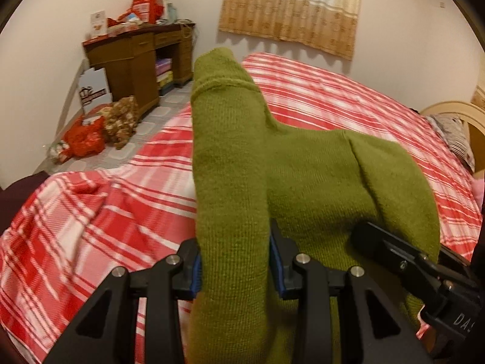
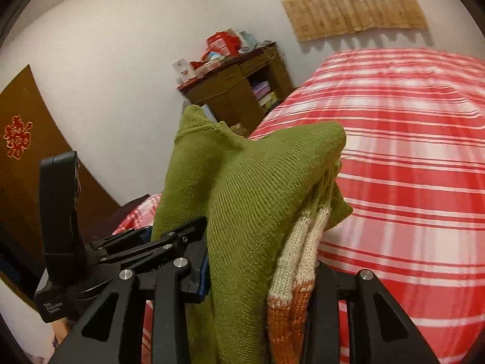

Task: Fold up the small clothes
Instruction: 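Lift the folded bundle with both grippers and carry it along the bed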

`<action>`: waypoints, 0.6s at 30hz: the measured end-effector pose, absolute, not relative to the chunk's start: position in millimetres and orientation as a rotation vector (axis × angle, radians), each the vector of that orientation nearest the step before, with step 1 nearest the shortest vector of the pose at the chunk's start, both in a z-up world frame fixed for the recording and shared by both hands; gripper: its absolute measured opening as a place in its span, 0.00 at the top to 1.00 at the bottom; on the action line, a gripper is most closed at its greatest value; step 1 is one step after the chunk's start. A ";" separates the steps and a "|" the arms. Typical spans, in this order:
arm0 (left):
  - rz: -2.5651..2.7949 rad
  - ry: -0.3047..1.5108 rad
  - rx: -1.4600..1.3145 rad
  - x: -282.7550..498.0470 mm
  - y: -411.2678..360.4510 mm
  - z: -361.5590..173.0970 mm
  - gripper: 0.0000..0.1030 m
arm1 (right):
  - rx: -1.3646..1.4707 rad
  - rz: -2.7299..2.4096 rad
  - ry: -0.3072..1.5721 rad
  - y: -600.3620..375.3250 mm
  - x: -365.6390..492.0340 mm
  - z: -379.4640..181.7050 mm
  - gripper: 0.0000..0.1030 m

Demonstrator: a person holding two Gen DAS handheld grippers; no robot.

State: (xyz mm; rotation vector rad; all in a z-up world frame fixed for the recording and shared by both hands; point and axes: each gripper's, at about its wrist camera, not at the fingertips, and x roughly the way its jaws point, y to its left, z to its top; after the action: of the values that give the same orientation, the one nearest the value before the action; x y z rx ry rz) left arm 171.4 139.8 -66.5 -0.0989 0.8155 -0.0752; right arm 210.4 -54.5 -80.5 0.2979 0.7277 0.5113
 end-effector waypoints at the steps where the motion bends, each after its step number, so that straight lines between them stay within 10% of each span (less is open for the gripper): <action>1: -0.062 0.815 -0.097 172.3 144.3 -66.0 0.64 | 0.299 0.523 0.729 -48.4 214.7 -81.0 0.63; 18: 0.085 0.823 -0.029 253.1 198.0 -91.1 0.64 | 0.271 0.590 0.749 28.8 317.9 -122.2 0.63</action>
State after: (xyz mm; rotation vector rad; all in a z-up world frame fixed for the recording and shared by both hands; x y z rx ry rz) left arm 253.1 198.0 -91.1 -0.0287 0.8227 0.0852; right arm 317.9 28.8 -122.2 0.2711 0.7487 0.5904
